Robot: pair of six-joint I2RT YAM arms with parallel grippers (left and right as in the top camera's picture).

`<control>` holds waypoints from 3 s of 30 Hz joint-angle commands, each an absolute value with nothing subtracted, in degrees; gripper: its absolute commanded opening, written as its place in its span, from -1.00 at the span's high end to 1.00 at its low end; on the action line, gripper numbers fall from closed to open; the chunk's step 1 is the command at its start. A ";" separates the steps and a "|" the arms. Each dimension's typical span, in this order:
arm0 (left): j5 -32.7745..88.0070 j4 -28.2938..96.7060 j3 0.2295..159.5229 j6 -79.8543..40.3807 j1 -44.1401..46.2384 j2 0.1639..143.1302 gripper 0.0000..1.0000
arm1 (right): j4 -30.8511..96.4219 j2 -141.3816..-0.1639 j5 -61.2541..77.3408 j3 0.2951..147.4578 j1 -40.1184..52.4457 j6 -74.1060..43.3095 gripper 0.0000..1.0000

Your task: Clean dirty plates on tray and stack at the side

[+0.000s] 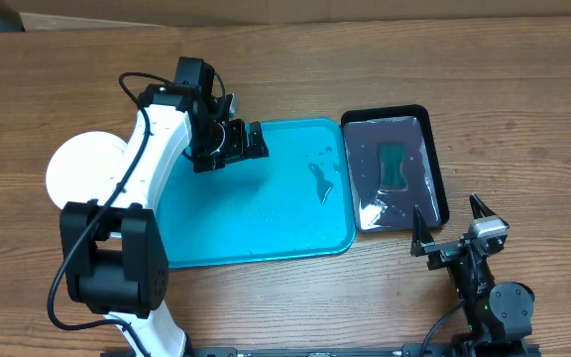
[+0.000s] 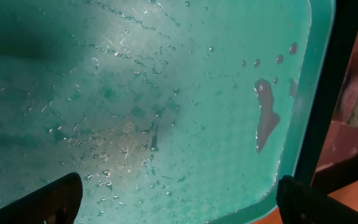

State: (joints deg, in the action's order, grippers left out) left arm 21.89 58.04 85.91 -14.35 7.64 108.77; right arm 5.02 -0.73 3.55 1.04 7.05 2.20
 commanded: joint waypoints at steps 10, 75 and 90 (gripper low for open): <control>18.63 58.04 86.85 -12.84 8.95 87.77 -1.00 | 4.62 -0.16 2.85 0.45 6.63 2.63 -1.00; 2.04 4.43 0.27 -6.83 -3.09 0.19 -0.99 | 4.64 -0.16 2.85 0.45 6.63 2.63 -1.00; 1.48 4.43 0.27 -5.76 -2.98 0.25 -1.00 | 4.64 -0.16 2.85 0.45 6.63 2.63 -1.00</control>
State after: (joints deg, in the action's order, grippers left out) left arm 2.26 4.29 0.47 -7.03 -2.68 0.75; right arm 5.02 -0.73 3.55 1.04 6.79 2.39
